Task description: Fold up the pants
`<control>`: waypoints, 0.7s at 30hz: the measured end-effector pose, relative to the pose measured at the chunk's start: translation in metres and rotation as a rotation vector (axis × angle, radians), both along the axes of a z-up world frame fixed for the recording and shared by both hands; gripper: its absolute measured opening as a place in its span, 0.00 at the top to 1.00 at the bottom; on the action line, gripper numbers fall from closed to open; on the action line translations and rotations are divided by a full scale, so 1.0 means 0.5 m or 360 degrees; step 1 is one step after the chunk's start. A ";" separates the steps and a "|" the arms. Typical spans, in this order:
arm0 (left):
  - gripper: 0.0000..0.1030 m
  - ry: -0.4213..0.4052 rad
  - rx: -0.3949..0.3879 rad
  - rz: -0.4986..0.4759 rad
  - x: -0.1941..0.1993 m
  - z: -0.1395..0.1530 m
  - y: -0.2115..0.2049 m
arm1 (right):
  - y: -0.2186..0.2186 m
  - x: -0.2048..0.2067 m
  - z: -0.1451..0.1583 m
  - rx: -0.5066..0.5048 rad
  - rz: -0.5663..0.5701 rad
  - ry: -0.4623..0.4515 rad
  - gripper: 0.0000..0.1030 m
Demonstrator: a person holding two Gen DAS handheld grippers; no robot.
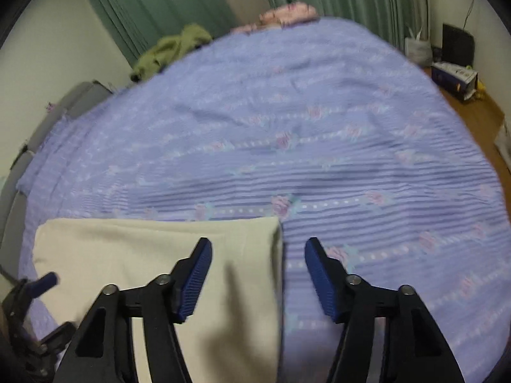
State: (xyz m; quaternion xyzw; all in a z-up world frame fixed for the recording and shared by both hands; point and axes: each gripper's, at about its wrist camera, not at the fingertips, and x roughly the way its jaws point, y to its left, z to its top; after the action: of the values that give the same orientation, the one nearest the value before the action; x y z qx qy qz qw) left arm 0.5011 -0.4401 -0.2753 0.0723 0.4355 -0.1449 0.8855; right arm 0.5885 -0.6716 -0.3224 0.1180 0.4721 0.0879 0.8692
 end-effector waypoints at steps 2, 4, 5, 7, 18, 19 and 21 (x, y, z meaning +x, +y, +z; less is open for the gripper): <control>0.13 0.0011 0.0004 0.0008 0.003 -0.011 0.004 | 0.007 0.021 -0.032 0.0041 0.0012 0.0081 0.52; 0.13 0.0035 0.0002 0.0008 0.005 -0.026 0.008 | 0.016 0.025 -0.062 0.0101 0.0047 0.0136 0.52; 0.13 0.0046 0.0003 0.0009 0.006 -0.033 0.009 | 0.022 0.027 -0.065 0.0092 0.0050 0.0127 0.52; 0.13 0.0073 0.0002 0.0011 0.007 -0.046 0.013 | 0.031 0.032 -0.071 0.0093 0.0059 0.0114 0.60; 0.13 0.0021 0.0039 0.0049 0.016 -0.038 0.012 | 0.018 0.050 -0.048 -0.0011 -0.0091 0.0052 0.58; 0.13 0.0007 0.0043 0.0045 0.014 -0.033 0.012 | 0.006 0.038 -0.033 -0.0030 -0.0163 0.0027 0.47; 0.13 -0.0019 0.0046 0.0026 0.006 -0.022 0.010 | -0.014 -0.002 0.009 -0.0106 -0.0286 -0.0061 0.46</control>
State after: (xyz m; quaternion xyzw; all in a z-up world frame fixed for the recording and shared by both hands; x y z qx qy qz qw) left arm 0.5041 -0.4351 -0.2864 0.0824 0.4328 -0.1309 0.8881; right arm 0.5873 -0.6785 -0.3181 0.1293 0.4456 -0.0039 0.8859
